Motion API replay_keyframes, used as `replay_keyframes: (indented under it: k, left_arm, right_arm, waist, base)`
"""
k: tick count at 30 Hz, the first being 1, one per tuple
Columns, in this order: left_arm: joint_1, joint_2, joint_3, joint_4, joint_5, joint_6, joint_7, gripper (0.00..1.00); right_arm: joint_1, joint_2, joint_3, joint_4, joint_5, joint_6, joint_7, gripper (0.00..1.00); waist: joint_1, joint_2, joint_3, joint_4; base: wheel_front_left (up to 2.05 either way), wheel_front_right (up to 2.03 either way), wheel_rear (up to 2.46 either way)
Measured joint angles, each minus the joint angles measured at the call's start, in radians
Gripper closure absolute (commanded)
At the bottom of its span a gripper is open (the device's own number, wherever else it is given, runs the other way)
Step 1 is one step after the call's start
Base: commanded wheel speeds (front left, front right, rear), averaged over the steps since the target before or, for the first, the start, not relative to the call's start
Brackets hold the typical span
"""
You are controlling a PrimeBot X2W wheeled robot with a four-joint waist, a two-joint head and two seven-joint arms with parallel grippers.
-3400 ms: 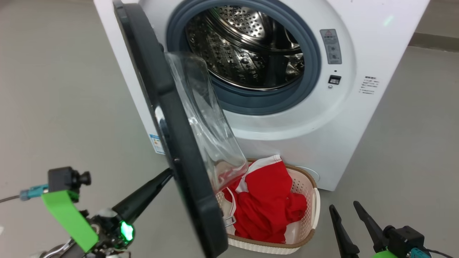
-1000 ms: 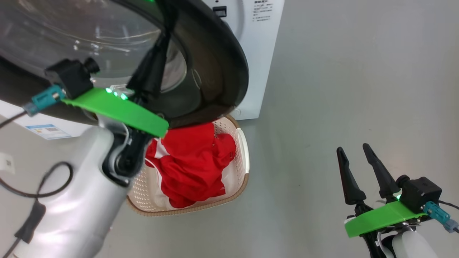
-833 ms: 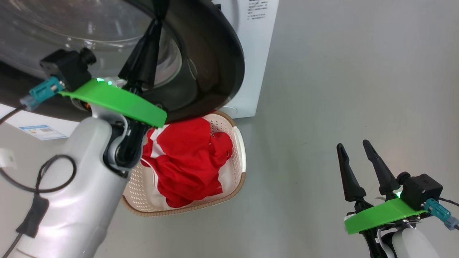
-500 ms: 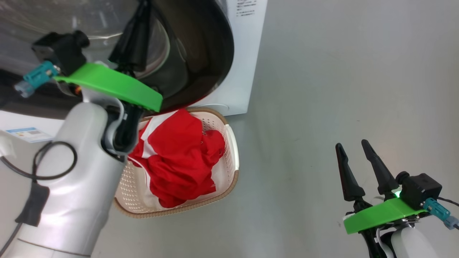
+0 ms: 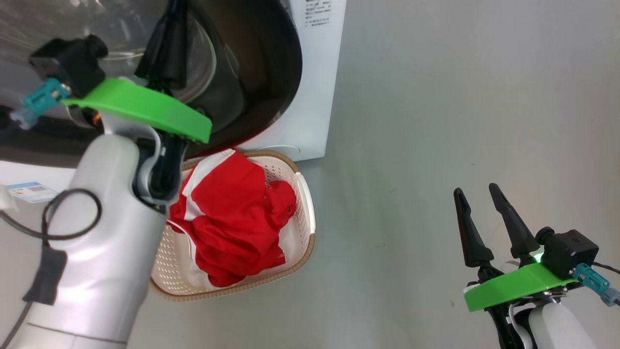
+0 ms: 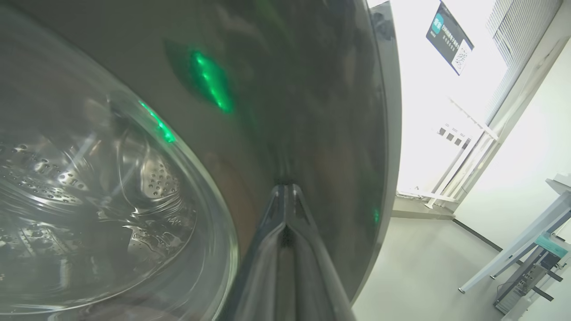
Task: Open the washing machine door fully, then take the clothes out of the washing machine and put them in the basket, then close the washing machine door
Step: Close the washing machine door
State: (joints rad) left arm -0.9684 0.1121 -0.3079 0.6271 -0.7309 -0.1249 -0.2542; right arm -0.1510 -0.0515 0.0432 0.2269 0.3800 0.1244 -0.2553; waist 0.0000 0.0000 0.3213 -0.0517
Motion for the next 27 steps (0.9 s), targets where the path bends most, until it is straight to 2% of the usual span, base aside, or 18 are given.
replay_keyframes:
  k: [6,9,11,12,18,19,22,23,25,27]
  left_arm:
    - [0.061,0.000,-0.041,-0.035,-0.034,0.000,0.000,1.00]
    - [0.118,0.002,-0.050,-0.067,-0.044,0.000,0.000,0.82]
    - [0.161,0.006,-0.059,-0.085,-0.044,0.000,0.000,0.77]
    - [0.187,0.007,-0.058,-0.098,-0.044,0.000,0.000,0.71]
    - [0.338,0.016,-0.029,-0.164,-0.044,0.000,0.000,0.50]
    - [0.363,0.019,-0.025,-0.173,-0.042,0.000,0.000,0.44]
    - [0.441,0.027,-0.012,-0.200,-0.027,0.000,0.000,0.15]
    - [0.465,0.028,-0.007,-0.207,-0.023,0.000,0.000,0.09]
    - [0.514,0.030,0.012,-0.220,-0.012,0.000,0.000,0.00]
    - [0.536,0.032,0.021,-0.227,-0.006,0.000,0.000,0.00]
  right_arm:
    - [0.005,0.000,-0.010,0.002,-0.002,0.000,0.000,0.00]
    - [0.012,0.001,-0.022,0.003,-0.005,0.000,0.000,0.00]
    - [0.027,0.000,-0.029,0.003,-0.008,0.000,0.000,0.00]
    - [0.035,0.000,-0.029,0.004,-0.013,0.000,0.000,0.00]
    - [0.072,0.001,-0.036,0.008,-0.025,0.000,0.000,0.00]
    - [0.075,0.002,-0.037,0.008,-0.028,0.000,0.000,0.00]
    - [0.095,0.002,-0.044,0.008,-0.031,0.000,0.000,0.00]
    - [0.101,0.002,-0.049,0.008,-0.032,0.000,0.000,0.00]
    - [0.113,0.002,-0.059,0.009,-0.041,0.000,0.000,0.00]
    - [0.118,0.002,-0.061,0.008,-0.041,0.000,0.000,0.00]
  waist:
    - [0.0001,0.0000,-0.021,0.015]
    - [0.0000,0.0000,-0.037,0.025]
    - [0.0000,0.0000,-0.050,0.031]
    - [0.0000,0.0000,-0.057,0.034]
    - [0.0000,0.0000,-0.097,0.055]
    - [0.0000,0.0000,-0.104,0.058]
    - [0.0000,0.0000,-0.125,0.068]
    - [0.0000,0.0000,-0.132,0.071]
    - [0.0000,0.0000,-0.145,0.077]
    - [0.0000,0.0000,-0.152,0.080]
  base:
    - [0.00,0.00,0.00]
    - [0.00,0.00,0.00]
    - [0.00,0.00,0.00]
    - [0.00,0.00,0.00]
    - [0.00,0.00,0.00]
    - [0.00,0.00,0.00]
    - [0.00,0.00,0.00]
    - [0.00,0.00,0.00]
    - [0.00,0.00,0.00]
    - [0.00,0.00,0.00]
